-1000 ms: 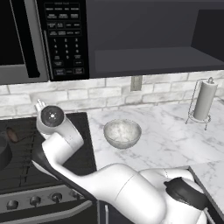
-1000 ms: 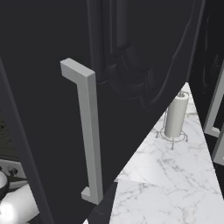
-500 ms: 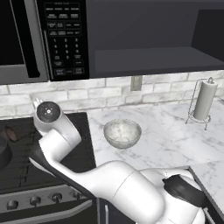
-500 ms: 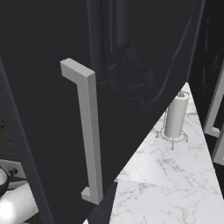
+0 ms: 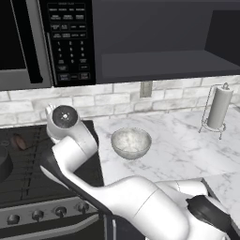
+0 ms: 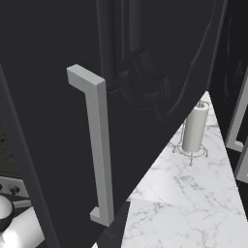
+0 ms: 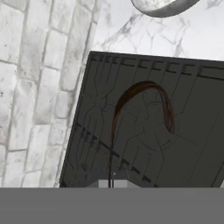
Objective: Open the cabinet and move the ladle to the pot. Then close the cabinet.
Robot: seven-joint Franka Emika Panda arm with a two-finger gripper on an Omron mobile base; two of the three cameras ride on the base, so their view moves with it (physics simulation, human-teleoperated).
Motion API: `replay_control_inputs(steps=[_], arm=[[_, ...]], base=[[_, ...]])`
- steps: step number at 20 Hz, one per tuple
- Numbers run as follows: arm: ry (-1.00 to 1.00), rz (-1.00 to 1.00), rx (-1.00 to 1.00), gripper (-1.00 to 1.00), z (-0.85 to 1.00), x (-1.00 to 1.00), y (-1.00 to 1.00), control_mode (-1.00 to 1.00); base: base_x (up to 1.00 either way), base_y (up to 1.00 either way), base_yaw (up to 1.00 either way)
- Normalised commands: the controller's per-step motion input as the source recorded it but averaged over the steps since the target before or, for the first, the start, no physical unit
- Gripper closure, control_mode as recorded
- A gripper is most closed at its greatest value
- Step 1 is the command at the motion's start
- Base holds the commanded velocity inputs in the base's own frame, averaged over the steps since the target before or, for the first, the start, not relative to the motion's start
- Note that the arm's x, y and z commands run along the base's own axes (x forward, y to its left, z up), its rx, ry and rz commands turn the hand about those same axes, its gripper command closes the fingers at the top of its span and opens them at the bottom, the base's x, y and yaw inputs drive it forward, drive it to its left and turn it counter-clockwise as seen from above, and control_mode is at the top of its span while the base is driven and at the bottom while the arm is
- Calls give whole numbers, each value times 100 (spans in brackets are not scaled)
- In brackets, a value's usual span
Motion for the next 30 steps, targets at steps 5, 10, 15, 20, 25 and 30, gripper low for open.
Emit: replay_control_inputs(steps=[5, 10, 15, 20, 25, 30], arm=[[0, 1, 0, 100, 6, -19, -20, -100], [0, 0, 0, 100, 12, -22, -23, -100], [0, 0, 0, 100, 4, -8, -34, -100], [0, 0, 0, 100, 0, -1, -24, -100], [4, 0, 0, 100, 0, 3, -3, -100], [2, 0, 0, 100, 0, 0, -1, -100]], base=[[0, 0, 0], [0, 0, 0], [0, 0, 0], [0, 0, 0], [0, 0, 0], [0, 0, 0]])
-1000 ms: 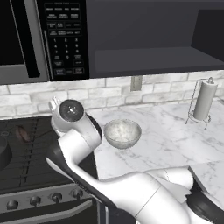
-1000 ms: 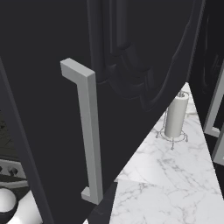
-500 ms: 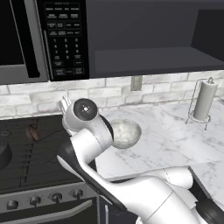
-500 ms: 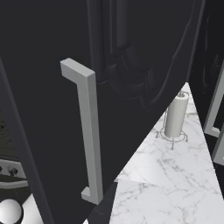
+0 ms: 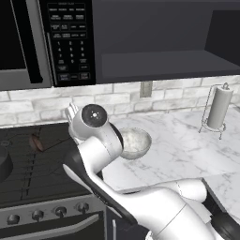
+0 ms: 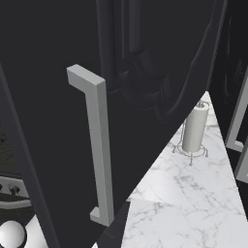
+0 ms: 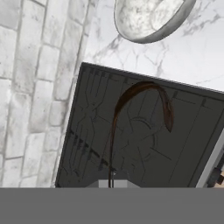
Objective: Open the cabinet and move the ladle to the pot. Then close the cabinet.
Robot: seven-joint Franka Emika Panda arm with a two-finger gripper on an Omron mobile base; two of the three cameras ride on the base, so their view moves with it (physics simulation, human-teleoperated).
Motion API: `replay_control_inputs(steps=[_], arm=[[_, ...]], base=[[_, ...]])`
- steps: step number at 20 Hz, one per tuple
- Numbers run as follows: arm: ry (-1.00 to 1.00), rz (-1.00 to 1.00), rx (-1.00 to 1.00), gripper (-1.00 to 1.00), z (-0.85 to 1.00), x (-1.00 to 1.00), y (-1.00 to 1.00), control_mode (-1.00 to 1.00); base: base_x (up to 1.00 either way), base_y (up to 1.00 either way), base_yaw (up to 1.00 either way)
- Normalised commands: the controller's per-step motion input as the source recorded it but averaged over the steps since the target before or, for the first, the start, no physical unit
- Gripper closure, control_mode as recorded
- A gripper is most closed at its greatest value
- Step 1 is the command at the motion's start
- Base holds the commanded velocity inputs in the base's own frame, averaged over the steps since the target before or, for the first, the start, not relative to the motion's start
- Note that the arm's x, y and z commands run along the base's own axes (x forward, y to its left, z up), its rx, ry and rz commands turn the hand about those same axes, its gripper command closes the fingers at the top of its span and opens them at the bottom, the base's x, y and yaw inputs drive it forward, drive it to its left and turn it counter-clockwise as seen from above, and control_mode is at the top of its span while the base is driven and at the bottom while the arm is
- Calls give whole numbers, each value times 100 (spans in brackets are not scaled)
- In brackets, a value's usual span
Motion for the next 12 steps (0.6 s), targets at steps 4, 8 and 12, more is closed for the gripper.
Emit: replay_control_inputs(steps=[4, 8, 12], arm=[[2, 0, 0, 100, 0, 0, 0, -100], [5, 0, 0, 100, 0, 0, 0, -100], [4, 0, 0, 100, 0, 0, 0, -100]], base=[[0, 0, 0], [0, 0, 0], [0, 0, 0]])
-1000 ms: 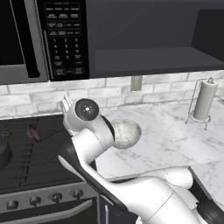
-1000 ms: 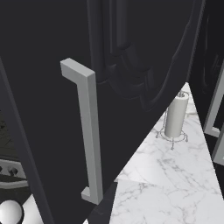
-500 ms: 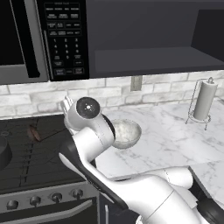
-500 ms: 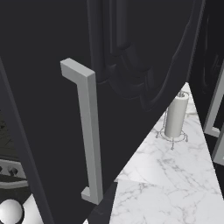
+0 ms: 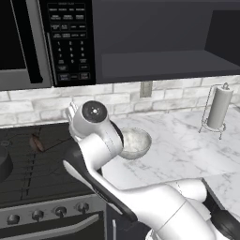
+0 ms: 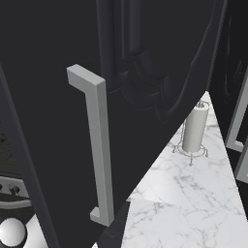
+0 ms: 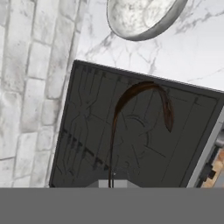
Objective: Open the cabinet and move the ladle to the pot. Then close the cabinet.
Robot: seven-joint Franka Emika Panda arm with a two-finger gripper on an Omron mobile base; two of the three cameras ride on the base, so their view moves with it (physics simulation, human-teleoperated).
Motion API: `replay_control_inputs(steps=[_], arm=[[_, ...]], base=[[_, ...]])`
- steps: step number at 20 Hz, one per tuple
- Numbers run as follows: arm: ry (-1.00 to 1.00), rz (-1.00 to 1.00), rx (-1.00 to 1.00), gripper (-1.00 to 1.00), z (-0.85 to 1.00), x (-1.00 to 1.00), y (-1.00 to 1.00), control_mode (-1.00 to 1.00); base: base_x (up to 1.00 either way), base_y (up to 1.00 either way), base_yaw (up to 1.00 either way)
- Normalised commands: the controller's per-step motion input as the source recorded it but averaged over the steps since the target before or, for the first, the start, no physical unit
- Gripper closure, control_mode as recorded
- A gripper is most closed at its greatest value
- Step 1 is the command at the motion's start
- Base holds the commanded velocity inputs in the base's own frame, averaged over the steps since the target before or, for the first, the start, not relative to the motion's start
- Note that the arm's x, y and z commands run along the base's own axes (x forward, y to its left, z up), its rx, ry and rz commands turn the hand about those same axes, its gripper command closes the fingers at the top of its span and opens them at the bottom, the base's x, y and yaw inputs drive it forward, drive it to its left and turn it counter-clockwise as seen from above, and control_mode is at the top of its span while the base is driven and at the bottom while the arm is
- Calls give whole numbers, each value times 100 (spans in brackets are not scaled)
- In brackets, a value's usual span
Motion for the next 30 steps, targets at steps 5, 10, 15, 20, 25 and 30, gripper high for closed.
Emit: replay_control_inputs(steps=[5, 10, 15, 20, 25, 30], arm=[[2, 0, 0, 100, 0, -1, 2, 100], [0, 0, 0, 100, 0, 0, 0, 100], [0, 0, 0, 100, 0, 0, 0, 100], [0, 0, 0, 100, 0, 0, 0, 100], [0, 0, 0, 100, 0, 0, 0, 100], [0, 0, 0, 100, 0, 0, 0, 100]], base=[[-3, 10, 0], [-61, 91, 0], [-49, 100, 0], [-1, 76, 0], [79, -28, -2], [15, -4, -22]])
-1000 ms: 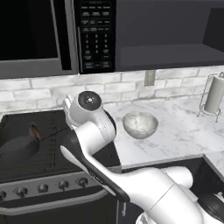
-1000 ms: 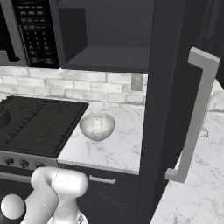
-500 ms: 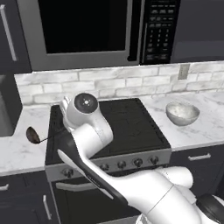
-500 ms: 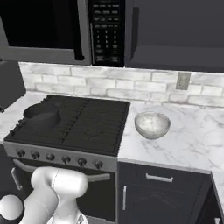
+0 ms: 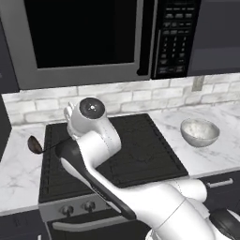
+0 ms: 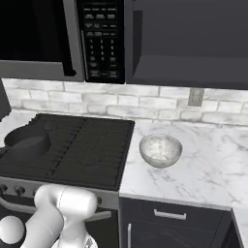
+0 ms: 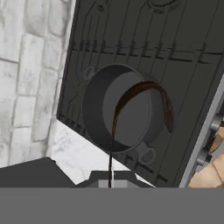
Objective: Open the cabinet and move the ladle to the pot. Then close the cabinet.
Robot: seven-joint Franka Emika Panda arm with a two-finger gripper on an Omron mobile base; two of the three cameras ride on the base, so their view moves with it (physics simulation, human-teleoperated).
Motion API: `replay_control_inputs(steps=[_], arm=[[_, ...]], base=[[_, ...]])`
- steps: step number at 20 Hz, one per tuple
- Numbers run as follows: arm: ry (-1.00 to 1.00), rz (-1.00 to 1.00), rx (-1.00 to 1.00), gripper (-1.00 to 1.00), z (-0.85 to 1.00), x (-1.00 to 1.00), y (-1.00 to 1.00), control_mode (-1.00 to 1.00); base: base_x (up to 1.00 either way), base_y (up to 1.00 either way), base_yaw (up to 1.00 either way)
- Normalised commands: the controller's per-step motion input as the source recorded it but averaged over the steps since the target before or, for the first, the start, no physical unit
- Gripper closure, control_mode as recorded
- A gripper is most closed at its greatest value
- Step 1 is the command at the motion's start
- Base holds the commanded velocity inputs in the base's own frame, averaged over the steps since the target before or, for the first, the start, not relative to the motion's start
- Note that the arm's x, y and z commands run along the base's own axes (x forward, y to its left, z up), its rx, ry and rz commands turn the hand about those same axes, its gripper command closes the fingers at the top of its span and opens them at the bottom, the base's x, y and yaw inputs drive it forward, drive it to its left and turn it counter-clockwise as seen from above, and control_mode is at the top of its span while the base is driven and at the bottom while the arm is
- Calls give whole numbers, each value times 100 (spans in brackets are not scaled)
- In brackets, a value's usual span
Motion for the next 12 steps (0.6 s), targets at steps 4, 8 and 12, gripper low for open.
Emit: replay_control_inputs(steps=[4, 8, 12], arm=[[0, 0, 0, 100, 0, 0, 0, 100], [0, 0, 0, 100, 0, 0, 0, 100], [0, 0, 0, 100, 0, 0, 0, 100]], base=[[-3, 0, -29], [-39, 0, -30], [-41, 0, -32]])
